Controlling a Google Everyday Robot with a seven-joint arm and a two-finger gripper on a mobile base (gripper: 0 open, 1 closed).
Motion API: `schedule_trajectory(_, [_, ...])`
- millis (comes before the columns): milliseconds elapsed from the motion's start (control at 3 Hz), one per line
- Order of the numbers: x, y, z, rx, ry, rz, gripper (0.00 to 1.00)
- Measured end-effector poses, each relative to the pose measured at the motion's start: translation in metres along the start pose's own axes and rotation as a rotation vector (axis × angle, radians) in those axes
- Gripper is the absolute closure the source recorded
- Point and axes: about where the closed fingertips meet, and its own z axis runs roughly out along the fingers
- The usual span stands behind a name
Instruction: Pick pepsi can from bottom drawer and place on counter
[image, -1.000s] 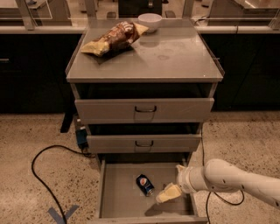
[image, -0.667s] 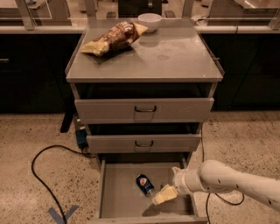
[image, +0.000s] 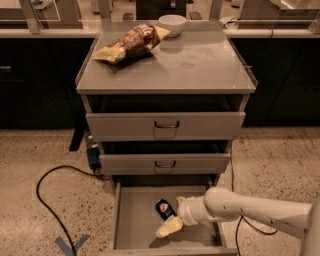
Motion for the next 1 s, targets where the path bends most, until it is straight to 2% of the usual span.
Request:
schedule_trajectory(333, [0.018, -0.013, 0.043, 0.029, 0.033, 0.019, 0.0])
schedule_trajectory(667, [0.041, -0.042, 0.066, 0.111, 0.061, 0.071, 0.0])
schedule_trajectory(1000, [0.06, -0.069, 0.082, 0.15, 0.059, 0.14, 0.0])
